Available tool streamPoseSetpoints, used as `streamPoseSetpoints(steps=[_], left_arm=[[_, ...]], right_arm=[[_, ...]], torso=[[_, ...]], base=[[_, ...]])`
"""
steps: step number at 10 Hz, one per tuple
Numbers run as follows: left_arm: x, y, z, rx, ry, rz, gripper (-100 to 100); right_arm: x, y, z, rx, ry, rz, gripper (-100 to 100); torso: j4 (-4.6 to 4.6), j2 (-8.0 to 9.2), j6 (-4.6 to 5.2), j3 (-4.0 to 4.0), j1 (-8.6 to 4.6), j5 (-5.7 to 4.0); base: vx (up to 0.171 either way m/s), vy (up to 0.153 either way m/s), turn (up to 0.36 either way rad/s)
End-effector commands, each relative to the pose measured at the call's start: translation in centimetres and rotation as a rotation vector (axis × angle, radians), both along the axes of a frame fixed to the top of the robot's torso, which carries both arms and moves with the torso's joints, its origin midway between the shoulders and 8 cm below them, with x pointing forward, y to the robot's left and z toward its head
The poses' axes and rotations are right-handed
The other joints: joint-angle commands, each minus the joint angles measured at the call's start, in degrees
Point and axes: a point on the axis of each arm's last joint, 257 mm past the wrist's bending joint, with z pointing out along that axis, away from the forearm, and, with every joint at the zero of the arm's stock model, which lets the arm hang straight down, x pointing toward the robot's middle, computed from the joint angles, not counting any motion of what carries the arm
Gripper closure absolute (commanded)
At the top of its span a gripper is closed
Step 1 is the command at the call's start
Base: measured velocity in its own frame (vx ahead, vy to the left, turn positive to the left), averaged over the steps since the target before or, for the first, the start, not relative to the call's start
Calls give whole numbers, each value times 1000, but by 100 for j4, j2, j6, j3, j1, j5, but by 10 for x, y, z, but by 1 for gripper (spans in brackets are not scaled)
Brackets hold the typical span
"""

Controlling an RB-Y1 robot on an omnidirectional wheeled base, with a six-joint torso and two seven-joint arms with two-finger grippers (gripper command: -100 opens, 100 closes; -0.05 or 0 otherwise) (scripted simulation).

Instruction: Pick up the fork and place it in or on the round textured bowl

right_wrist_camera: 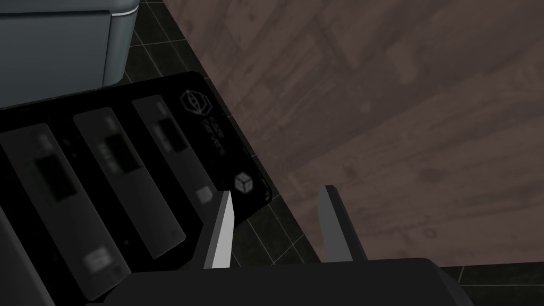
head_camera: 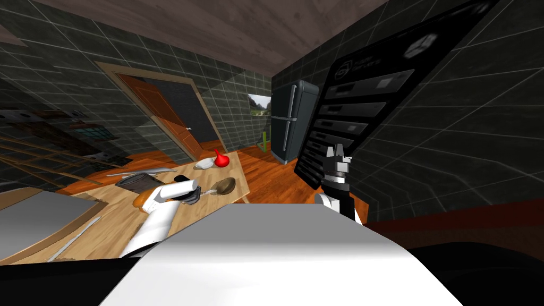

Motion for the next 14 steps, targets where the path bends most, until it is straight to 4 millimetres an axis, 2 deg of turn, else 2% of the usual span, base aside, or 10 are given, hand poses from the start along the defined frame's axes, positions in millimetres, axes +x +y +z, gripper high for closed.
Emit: streamPoseSetpoints(steps=[1,6,7,8,12,13,14], left_arm=[[7,-7,5,-17,-8,-5,100],[32,-31,20,-75,-39,-30,100],[29,-28,18,-67,-36,-26,100],[30,-29,18,-70,-36,-27,-100],[30,-29,18,-70,-36,-27,-100],[30,-29,18,-70,-36,-27,0],[29,-29,29,-71,-37,-25,-100]], right_arm=[[0,0,0,0,0,0,0],[0,0,0,0,0,0,0],[0,0,0,0,0,0,0],[0,0,0,0,0,0,0],[0,0,0,0,0,0,0],[0,0,0,0,0,0,0],[0,0,0,0,0,0,0]], torso=[[0,0,0,0,0,0],[0,-1,-2,0,-2,-1],[0,2,-4,1,1,0],[2,18,-8,9,26,2],[8,41,-10,23,55,10],[8,41,-10,23,55,10],[8,42,-10,24,56,10]], base=[[69,-95,27],[84,-112,63],[39,-53,12],[8,-12,-4],[1,-1,0],[0,0,0],[0,0,0]])
